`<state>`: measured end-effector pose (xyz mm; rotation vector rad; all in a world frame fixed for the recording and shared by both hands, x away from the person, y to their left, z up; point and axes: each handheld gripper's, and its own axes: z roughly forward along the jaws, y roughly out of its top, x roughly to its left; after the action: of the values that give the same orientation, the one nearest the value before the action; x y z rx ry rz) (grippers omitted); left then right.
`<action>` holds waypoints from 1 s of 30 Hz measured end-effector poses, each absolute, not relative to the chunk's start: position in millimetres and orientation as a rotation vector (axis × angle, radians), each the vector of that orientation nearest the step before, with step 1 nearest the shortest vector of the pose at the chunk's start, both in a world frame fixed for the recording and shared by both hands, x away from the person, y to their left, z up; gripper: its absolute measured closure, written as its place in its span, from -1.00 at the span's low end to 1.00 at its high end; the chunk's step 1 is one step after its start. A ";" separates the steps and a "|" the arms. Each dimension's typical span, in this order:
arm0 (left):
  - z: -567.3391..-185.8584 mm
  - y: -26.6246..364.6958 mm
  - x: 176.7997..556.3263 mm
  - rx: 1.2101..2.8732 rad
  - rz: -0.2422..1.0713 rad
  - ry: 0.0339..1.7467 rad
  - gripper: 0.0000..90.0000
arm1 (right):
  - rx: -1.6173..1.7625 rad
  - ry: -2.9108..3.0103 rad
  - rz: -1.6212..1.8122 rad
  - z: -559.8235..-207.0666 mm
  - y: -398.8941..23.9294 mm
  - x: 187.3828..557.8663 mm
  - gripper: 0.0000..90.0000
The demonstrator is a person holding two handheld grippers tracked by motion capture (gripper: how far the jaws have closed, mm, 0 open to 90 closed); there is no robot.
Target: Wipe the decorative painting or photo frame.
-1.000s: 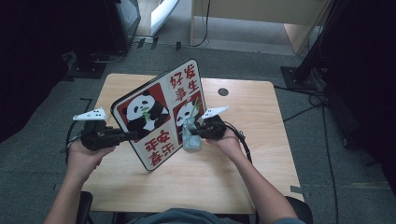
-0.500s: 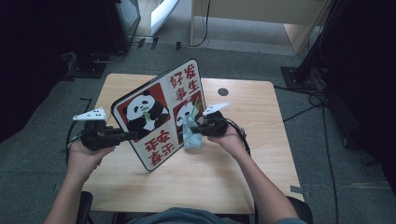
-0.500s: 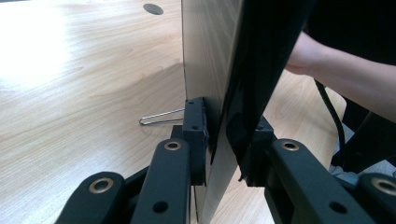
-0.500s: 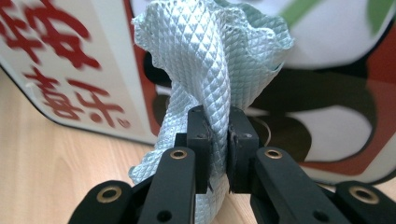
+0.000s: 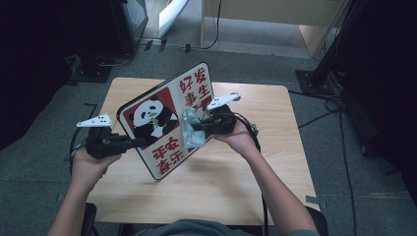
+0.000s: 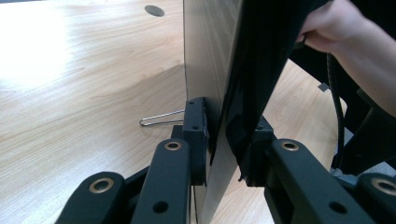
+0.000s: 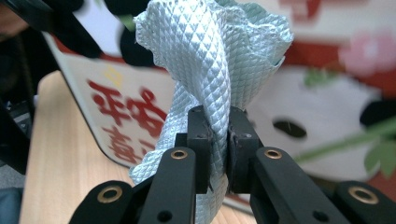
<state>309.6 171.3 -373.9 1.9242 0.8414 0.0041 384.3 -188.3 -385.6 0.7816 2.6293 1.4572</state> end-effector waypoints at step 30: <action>-373.7 170.3 307.9 1.916 0.011 0.867 0.72 | 0.495 2.580 1.675 -313.3 -142.9 395.9 0.84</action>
<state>307.9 170.3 -373.7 1.9156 0.8672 0.0110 395.9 -142.9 -313.3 0.4947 2.5804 1.6747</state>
